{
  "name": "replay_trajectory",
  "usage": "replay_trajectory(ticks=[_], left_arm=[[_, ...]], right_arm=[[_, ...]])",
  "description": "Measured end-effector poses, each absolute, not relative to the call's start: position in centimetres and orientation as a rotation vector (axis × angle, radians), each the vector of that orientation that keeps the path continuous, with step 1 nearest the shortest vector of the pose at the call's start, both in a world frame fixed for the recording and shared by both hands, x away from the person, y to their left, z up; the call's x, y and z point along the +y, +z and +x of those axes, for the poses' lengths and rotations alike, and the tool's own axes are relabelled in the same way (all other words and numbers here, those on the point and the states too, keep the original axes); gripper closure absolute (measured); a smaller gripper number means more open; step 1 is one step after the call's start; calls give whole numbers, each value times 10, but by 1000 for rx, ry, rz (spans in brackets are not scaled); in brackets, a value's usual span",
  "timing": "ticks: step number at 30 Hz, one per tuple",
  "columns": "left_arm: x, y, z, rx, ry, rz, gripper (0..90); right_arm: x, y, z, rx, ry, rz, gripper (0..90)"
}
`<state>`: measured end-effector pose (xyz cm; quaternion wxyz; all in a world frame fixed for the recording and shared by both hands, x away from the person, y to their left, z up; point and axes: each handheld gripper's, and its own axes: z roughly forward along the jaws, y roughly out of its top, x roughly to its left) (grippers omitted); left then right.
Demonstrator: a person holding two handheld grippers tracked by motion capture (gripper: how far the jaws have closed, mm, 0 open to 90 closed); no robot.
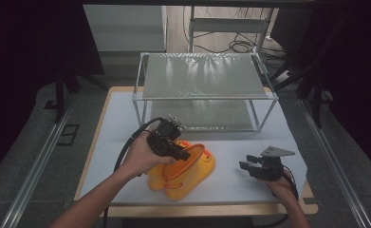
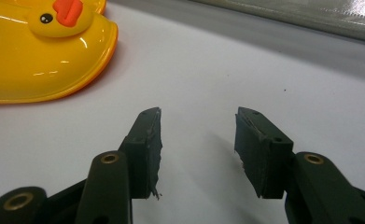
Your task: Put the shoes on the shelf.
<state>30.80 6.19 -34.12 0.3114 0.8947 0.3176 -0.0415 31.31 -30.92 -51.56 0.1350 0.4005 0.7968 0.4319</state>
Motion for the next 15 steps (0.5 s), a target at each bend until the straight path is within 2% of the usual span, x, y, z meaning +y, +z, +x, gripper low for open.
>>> replay_trajectory(ticks=[1, 8, 15], left_arm=[[63, -338, 308, 837, -113, 2349, 604], [84, -316, 308, 840, -144, 2234, 494], [98, -305, 306, 851, -118, 2207, 467]], right_arm=[[-309, -515, 313, 2310, 1251, 1161, 505], [-309, -516, 313, 2311, 1247, 1159, 505], [-308, -517, 313, 2307, 1253, 1166, 504]])
